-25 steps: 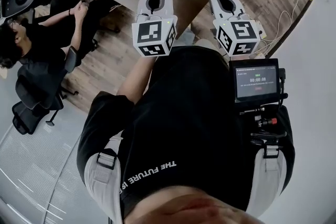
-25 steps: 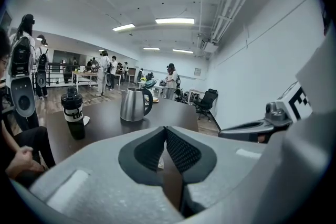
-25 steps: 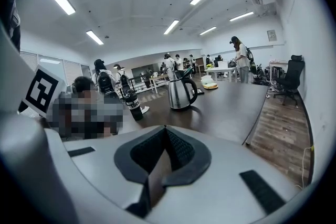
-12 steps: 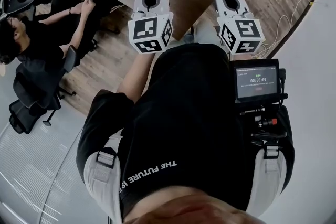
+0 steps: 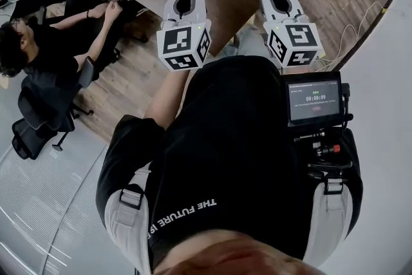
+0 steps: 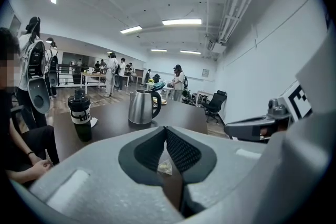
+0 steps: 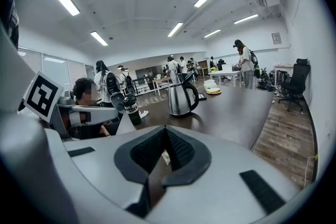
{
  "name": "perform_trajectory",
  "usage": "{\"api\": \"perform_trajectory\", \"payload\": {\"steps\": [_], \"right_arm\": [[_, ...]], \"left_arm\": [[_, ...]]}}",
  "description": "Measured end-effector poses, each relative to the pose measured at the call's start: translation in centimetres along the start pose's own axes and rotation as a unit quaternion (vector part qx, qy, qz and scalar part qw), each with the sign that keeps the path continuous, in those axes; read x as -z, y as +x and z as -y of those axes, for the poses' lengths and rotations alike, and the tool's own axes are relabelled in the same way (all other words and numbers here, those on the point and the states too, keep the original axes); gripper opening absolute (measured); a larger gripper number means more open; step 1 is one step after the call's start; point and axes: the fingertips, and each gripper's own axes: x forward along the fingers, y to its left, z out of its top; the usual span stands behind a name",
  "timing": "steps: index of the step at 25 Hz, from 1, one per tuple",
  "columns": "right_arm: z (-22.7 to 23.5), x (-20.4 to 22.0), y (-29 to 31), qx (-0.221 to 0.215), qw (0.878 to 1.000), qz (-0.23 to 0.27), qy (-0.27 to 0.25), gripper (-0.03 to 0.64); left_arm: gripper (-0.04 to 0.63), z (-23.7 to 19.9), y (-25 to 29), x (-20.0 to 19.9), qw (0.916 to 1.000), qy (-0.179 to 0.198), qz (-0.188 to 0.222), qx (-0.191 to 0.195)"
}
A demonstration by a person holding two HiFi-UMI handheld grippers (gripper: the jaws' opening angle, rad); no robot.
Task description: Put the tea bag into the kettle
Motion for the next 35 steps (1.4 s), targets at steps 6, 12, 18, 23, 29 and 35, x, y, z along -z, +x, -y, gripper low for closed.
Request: {"api": "perform_trajectory", "payload": {"steps": [6,12,18,23,29,35], "right_arm": [[-1.9,0.4,0.6,-0.027,0.999,-0.009,-0.027,0.005],[-3.2,0.6,0.9,-0.043,0.996,-0.021,-0.07,0.005],[-5.6,2.5,1.5,-0.086,0.987,-0.06,-0.12,0.005],[-7.3,4.2,1.6,-0.126,0.976,-0.101,-0.143,0.005],[-3.0,9.5,-0.5,-0.067,0.975,-0.183,-0.106,0.015],[0.4,14.2,-2.2,0.002,0.963,-0.264,-0.062,0.055]], "left_arm": [[0.015,-0.8,-1.3,0.6,0.9998,-0.01,-0.004,-0.019],[0.015,-0.9,-2.3,0.7,0.9995,-0.017,-0.005,-0.028],[0.015,-1.4,-3.2,1.2,0.9991,-0.008,-0.004,-0.041],[0.015,-1.4,-5.1,1.1,0.9981,-0.01,0.003,-0.061],[0.015,2.6,-1.9,4.4,0.9981,-0.02,-0.056,0.015],[0.015,4.7,1.4,6.5,0.9895,-0.027,-0.109,0.091]]}}
